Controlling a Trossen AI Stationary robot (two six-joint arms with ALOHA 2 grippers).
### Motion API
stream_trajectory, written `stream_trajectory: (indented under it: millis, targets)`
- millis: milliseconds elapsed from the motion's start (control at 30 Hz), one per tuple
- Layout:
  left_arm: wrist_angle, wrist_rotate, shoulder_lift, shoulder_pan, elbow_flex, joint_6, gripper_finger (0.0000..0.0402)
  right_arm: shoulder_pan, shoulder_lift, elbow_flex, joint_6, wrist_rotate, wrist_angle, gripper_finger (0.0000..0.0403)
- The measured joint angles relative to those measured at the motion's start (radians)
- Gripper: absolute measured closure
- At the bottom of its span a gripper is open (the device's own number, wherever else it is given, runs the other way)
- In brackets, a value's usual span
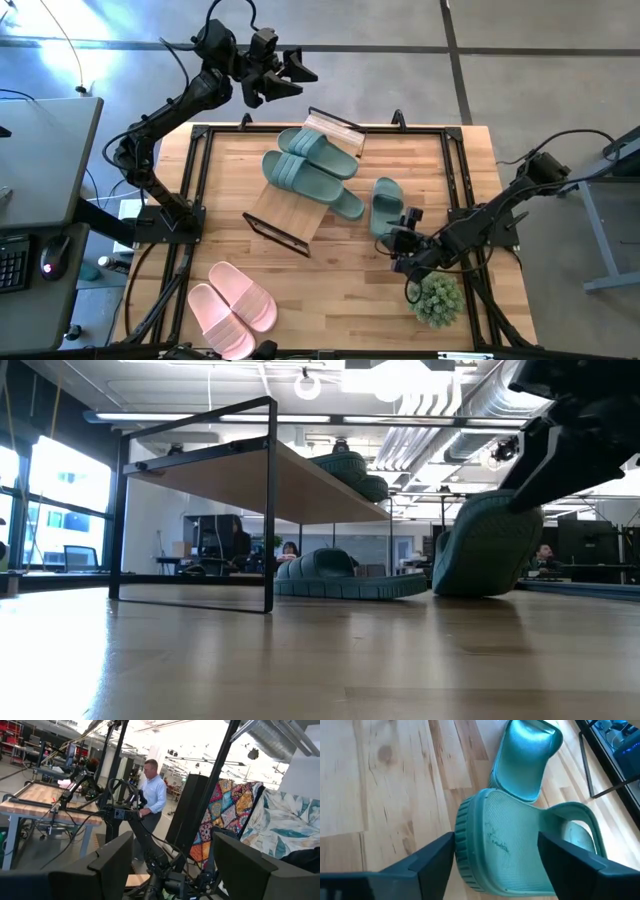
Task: Pick and place slides into the shelf
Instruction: Put the green slide under the shelf
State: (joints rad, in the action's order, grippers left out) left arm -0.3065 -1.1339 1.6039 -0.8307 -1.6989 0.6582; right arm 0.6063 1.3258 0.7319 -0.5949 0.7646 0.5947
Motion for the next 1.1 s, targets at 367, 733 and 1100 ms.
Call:
stream_trajectory:
  millis: [367, 733, 1100]
  targets:
    - [0.000, -0.003, 0.000, 0.000, 0.000, 0.000, 0.0149, 0.003, -0.004, 0.000, -0.168, -0.183, 0.045, 0.0136]
    - [0.001, -0.047, 0.000, 0.000, 0.000, -0.036, 0.0149, -0.026, -0.113, 0.206, -0.442, -0.245, 0.036, 0.0156]
    - [0.004, -0.130, 0.000, 0.000, 0.000, -0.056, 0.0149, -0.182, -0.009, 0.322, -0.548, -0.478, -0.054, 0.0390]
